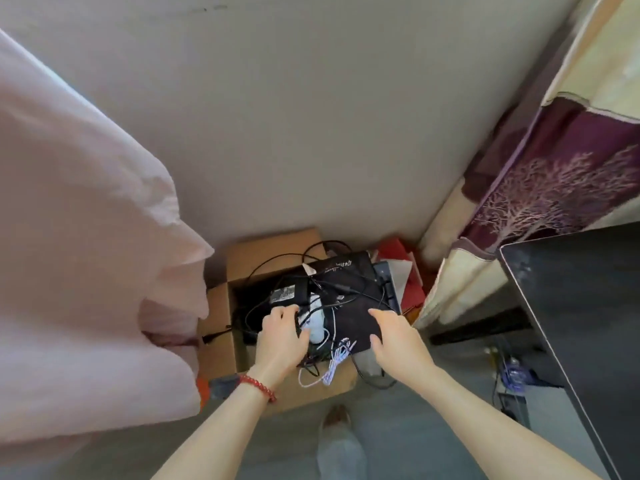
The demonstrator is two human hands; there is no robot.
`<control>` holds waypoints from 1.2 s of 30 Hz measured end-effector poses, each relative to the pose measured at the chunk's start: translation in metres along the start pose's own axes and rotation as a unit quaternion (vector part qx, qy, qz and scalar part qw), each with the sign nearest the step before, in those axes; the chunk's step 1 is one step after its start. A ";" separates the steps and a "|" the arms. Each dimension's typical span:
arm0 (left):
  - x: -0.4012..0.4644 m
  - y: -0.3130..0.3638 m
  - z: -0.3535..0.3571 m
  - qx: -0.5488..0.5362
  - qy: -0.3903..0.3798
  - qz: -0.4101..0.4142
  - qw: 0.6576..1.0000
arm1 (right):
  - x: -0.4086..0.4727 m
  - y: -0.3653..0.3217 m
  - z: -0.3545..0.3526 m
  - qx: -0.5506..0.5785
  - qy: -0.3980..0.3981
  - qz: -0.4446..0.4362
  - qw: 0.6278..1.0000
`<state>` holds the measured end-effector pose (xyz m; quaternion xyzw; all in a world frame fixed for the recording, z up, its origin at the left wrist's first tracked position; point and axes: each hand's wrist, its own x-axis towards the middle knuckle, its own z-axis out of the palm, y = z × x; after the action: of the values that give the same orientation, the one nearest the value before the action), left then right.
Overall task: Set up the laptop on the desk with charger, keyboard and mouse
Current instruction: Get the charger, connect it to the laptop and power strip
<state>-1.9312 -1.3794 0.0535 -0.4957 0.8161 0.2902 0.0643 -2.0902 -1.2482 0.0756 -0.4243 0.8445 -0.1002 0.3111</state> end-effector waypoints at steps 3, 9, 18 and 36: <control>0.067 -0.011 0.024 0.118 -0.045 0.077 0.989 | 0.048 0.004 0.025 -0.042 0.011 -0.007 0.999; 0.158 -0.018 0.093 0.237 -0.129 0.237 0.933 | 0.104 0.030 0.062 -0.069 0.015 0.022 0.997; 0.188 -0.018 0.093 0.247 -0.086 0.349 0.900 | 0.105 0.051 0.057 0.031 0.058 0.063 0.996; 0.093 -0.020 -0.055 -0.286 -0.025 -0.022 0.958 | 0.084 -0.017 -0.020 0.218 -0.032 0.031 0.975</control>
<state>-1.9506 -1.4876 0.0545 -0.5033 0.6862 0.5224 -0.0532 -2.1287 -1.3264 0.0612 -0.3228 0.8048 -0.2588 0.4255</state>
